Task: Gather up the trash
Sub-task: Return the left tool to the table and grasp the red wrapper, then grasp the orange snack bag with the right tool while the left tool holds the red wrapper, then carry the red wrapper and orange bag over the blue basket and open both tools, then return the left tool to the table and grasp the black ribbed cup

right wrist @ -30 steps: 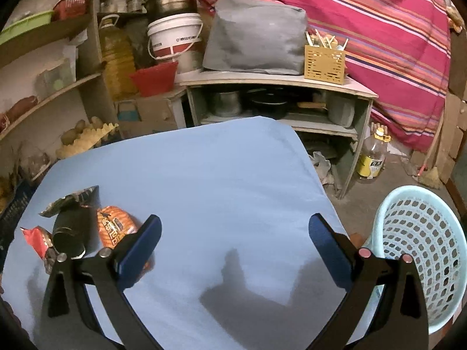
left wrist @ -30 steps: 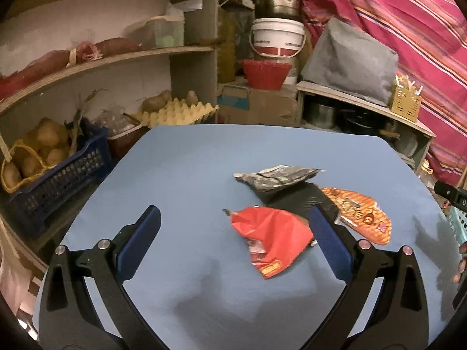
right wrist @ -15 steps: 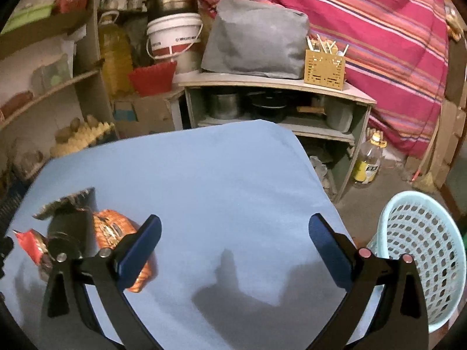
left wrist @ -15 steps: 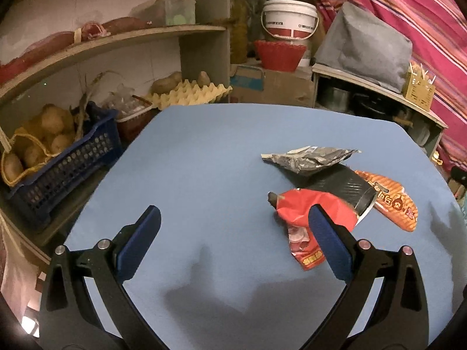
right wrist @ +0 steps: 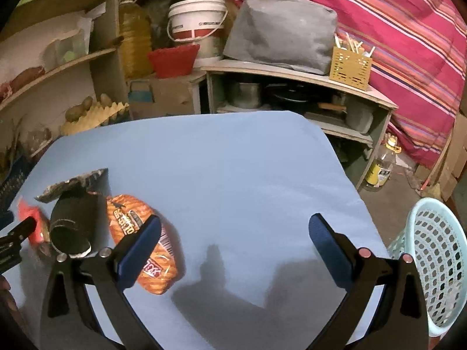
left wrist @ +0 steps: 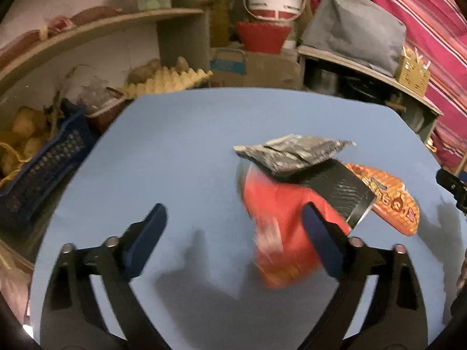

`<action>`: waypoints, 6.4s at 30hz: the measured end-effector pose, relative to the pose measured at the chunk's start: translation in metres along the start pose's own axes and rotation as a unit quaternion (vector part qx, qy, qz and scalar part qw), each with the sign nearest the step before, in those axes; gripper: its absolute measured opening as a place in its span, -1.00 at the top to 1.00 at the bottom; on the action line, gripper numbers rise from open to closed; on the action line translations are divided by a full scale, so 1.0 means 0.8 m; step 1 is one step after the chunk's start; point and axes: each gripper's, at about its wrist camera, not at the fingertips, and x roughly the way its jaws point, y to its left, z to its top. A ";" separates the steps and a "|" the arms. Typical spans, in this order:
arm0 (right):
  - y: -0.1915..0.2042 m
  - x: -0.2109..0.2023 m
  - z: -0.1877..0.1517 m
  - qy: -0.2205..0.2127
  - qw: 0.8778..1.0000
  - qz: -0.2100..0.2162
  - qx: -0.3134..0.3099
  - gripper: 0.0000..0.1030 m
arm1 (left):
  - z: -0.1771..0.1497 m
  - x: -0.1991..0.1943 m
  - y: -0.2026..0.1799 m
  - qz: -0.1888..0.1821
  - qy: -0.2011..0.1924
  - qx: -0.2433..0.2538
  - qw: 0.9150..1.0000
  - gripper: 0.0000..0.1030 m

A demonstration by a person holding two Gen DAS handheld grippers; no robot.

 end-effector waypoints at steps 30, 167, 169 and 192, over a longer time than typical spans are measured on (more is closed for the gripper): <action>0.076 0.037 -0.026 0.061 0.996 0.034 -0.058 -0.91 | -0.016 -0.027 0.050 -0.033 -0.012 0.016 0.999 0.57; -0.283 -0.079 -0.040 -0.006 0.986 -0.124 0.112 -0.85 | 0.010 -0.052 -0.141 0.016 -0.068 0.021 0.997 -0.90; -0.264 -0.071 -0.035 -0.002 0.988 -0.123 0.097 -0.85 | 0.010 -0.046 -0.136 0.027 -0.064 0.018 0.997 -0.90; -0.143 -0.024 -0.017 0.020 0.996 -0.090 0.015 -0.85 | 0.013 0.051 -0.107 0.029 0.035 -0.057 0.997 -0.90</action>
